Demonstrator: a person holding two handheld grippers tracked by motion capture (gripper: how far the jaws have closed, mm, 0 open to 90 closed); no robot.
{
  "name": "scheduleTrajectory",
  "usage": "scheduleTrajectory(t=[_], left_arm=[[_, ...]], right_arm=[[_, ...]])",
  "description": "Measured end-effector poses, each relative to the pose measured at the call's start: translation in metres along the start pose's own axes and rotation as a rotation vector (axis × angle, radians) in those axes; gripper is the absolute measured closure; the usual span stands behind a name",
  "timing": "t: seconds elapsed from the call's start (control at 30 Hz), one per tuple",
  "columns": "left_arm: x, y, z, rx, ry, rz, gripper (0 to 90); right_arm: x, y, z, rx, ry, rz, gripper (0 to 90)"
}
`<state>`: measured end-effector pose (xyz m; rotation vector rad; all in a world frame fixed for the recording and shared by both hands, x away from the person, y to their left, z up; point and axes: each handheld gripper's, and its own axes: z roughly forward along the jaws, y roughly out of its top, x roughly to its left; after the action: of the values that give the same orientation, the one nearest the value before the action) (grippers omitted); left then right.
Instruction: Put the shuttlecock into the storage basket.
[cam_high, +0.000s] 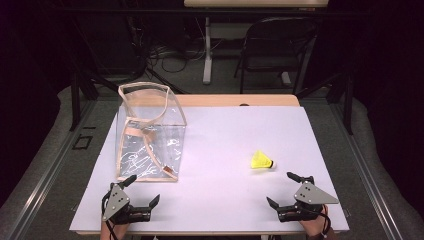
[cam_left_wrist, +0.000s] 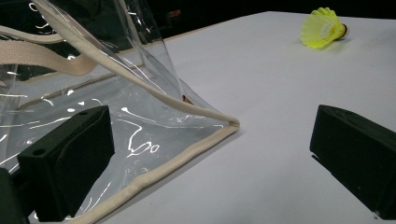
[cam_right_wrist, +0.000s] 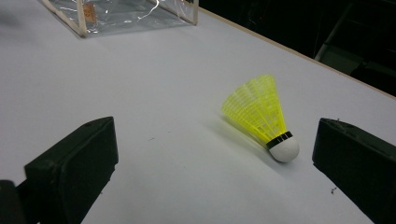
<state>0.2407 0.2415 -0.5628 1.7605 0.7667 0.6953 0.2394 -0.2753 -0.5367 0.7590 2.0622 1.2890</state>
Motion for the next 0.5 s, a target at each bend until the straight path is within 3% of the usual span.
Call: scheduleTrajectory(t=[0.5], left_arm=[[-0.0006, 0.0000, 0.0000, 0.004, -0.002, 0.008, 0.0]], right_arm=[[-0.0077, 0.0071, 0.0104, 0.074, 0.030, -0.030, 0.0]])
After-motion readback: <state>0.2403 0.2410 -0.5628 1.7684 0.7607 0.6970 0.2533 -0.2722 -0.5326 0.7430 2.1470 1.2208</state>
